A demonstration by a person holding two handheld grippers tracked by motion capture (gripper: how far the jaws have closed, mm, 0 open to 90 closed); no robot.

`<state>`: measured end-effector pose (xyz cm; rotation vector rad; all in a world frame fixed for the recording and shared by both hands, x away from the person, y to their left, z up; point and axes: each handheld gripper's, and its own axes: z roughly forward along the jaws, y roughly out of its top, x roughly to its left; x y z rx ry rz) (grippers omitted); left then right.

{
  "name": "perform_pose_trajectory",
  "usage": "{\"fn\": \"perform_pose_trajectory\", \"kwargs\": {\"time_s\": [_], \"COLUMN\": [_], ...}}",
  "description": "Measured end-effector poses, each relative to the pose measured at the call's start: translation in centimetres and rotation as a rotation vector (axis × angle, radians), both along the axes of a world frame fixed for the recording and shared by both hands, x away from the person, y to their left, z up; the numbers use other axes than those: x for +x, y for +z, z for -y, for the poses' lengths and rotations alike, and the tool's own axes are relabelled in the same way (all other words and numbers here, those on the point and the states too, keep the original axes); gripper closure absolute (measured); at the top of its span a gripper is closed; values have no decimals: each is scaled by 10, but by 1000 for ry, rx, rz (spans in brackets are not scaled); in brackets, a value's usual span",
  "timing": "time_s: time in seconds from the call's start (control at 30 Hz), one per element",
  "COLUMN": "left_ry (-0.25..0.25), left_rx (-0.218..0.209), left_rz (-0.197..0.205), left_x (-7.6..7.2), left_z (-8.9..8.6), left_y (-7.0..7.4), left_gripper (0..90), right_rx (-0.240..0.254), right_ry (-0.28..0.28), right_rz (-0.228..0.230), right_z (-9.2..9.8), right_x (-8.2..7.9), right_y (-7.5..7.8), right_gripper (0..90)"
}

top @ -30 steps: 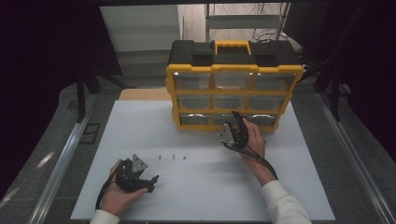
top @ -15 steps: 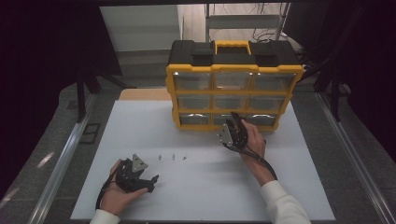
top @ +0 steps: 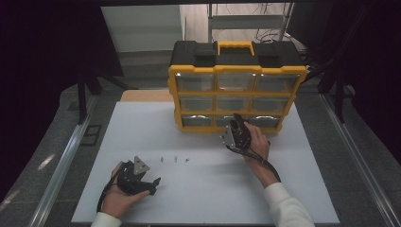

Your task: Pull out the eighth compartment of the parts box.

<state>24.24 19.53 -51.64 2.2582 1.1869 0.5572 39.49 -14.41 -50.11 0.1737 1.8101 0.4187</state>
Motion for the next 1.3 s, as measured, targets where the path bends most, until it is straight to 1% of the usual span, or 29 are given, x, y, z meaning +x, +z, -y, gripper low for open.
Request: {"fn": "perform_pose_trajectory", "kwargs": {"time_s": [0.2,0.57,0.73,0.93,0.97,1.0,1.03,1.17,1.2,1.23,1.27,1.3], "left_ry": [0,-1,-3,-6,-6,-5,-4,-5,-5,-4,-4,-2], "left_rx": [1,2,4,3,3,1,0,-3,-2,-2,-1,-3], "left_rz": [-3,-3,-5,-4,-4,-4,-3,-1,0,0,1,-1], "left_x": [0,0,1,1,1,1,1,1,0,0,1,1], "left_z": [0,-1,0,1,0,0,0,0,0,0,-1,-2], "left_y": [-1,-1,-1,-1,-1,-1,-1,0,0,0,0,0], "left_gripper": [106,106,106,105,105,105,105,105,105,105,105,105], "right_rx": [-26,-33,-50,-49,-35,-50,-52,-49,-33,-35,-50,-44], "right_ry": [3,4,2,6,4,3,4,4,5,4,2,6], "right_rz": [11,17,21,25,22,22,22,26,30,30,26,32], "right_z": [0,-1,-1,-1,-2,-1,-1,-1,-2,-2,-2,-2], "right_x": [0,-2,-3,-4,-4,-5,-5,-7,-7,-8,-9,-9], "right_y": [0,0,0,0,-1,0,0,0,-1,-1,0,-1], "right_gripper": [676,689,694,696,696,697,697,697,696,696,696,696]}}
